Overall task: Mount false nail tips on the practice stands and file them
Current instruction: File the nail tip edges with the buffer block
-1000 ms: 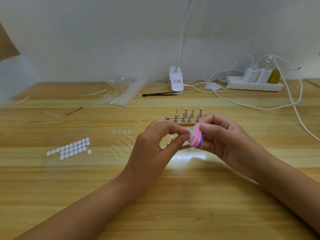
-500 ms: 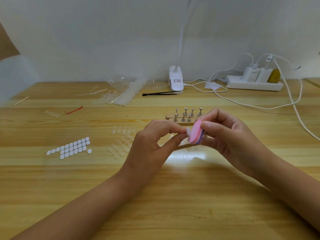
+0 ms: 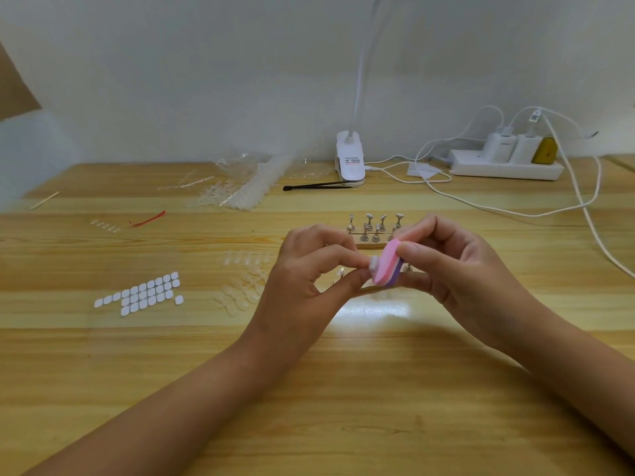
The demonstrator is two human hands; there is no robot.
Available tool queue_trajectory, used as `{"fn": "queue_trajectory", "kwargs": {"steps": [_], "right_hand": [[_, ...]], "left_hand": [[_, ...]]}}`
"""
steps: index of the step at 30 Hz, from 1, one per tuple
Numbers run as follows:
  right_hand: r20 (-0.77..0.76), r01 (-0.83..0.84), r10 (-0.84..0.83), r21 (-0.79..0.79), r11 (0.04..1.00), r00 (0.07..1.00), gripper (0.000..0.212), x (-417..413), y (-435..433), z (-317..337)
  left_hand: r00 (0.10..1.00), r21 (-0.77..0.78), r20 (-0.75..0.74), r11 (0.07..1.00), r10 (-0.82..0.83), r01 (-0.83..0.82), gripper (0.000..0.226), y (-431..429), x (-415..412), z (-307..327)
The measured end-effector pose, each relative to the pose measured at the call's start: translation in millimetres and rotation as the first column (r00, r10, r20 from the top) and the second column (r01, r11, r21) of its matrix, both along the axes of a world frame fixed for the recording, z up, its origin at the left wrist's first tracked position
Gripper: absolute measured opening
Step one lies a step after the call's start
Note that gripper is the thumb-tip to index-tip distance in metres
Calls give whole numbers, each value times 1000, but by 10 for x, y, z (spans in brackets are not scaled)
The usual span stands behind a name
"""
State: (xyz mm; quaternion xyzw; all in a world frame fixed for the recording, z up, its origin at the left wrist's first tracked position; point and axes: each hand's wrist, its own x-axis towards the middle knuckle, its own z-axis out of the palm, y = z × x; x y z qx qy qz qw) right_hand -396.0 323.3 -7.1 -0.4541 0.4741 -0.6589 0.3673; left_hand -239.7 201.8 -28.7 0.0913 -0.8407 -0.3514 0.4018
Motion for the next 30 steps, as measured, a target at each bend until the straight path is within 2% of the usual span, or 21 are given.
{"fn": "queue_trajectory", "kwargs": {"steps": [3, 7, 12, 17, 21, 26, 30], "right_hand": [[-14, -67, 67, 24, 997, 998, 18, 34, 12, 7], [-5, 69, -69, 8, 998, 998, 9, 23, -2, 9], [-3, -25, 25, -1, 1000, 1000, 13, 112, 11, -20], [98, 170, -173, 30, 985, 980, 21, 74, -12, -22], [107, 72, -77, 51, 996, 991, 16, 109, -13, -42], [157, 178, -187, 75, 981, 970, 16, 95, -23, -4], [137, 107, -117, 78, 991, 984, 19, 107, -15, -1]], "left_hand": [[1000, 13, 2, 1000, 9, -9, 9, -7, 3, 2], [999, 34, 14, 999, 32, -32, 9, -5, -9, -1], [997, 3, 25, 997, 75, -75, 6, -22, 2, -4], [994, 3, 0, 994, 106, -106, 5, 3, -17, 22], [991, -53, 17, 990, 132, -131, 6, -11, -9, 3], [983, -84, 3, 980, 182, -182, 15, 7, -30, 1], [978, -129, 10, 971, 206, -203, 23, 28, -24, 11]]}}
